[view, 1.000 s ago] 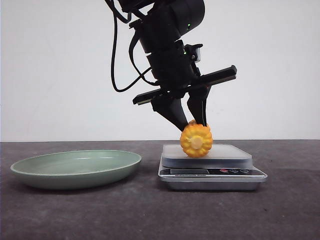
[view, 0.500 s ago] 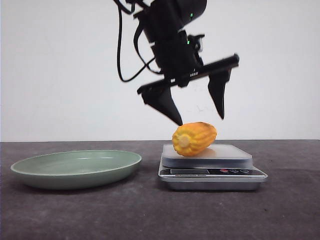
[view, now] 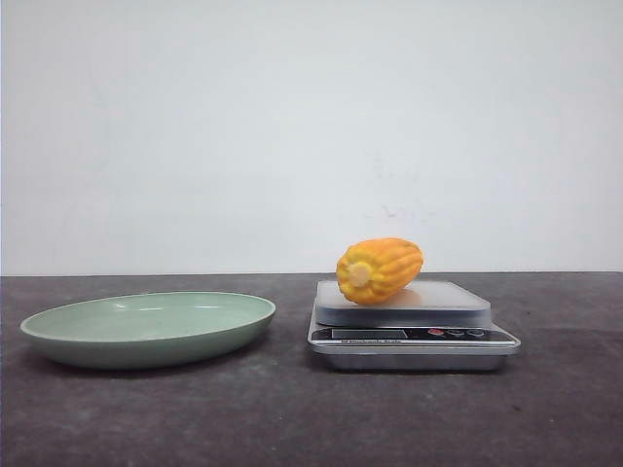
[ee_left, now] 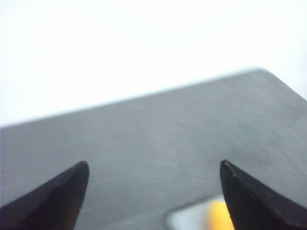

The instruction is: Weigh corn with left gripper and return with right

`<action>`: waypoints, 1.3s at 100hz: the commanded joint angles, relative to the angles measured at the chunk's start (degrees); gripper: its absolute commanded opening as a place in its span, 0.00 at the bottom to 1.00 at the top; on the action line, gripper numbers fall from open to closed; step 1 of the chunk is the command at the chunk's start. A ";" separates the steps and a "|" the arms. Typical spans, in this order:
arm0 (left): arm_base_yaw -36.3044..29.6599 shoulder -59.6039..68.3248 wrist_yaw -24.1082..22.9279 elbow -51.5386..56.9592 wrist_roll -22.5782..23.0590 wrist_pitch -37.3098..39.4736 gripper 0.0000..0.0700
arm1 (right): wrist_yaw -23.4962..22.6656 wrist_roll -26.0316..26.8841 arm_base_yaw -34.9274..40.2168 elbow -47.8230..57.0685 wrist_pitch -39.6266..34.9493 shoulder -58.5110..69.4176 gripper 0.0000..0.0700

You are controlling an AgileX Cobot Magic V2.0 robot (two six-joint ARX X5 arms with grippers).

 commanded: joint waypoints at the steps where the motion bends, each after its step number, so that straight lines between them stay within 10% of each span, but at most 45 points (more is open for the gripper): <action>1: 1.55 -3.45 -0.44 1.07 1.25 -3.13 0.74 | 0.02 -0.63 0.61 0.79 0.48 0.22 0.85; 43: 9.49 -32.00 -17.00 1.05 -3.37 -28.63 0.74 | -0.09 -0.66 5.64 0.79 0.57 1.81 0.85; 67: 9.55 -45.77 -18.25 -0.26 -10.36 -40.57 0.73 | -0.11 -0.66 8.57 0.79 0.66 4.26 0.85; 93: 13.66 -60.41 -15.65 -9.73 -10.75 -40.57 0.73 | -0.09 -0.42 12.87 0.79 3.41 9.14 0.85; 130: 19.74 -65.75 2.71 -30.53 -11.17 -39.41 0.73 | 3.19 4.15 23.21 0.79 12.96 22.53 0.85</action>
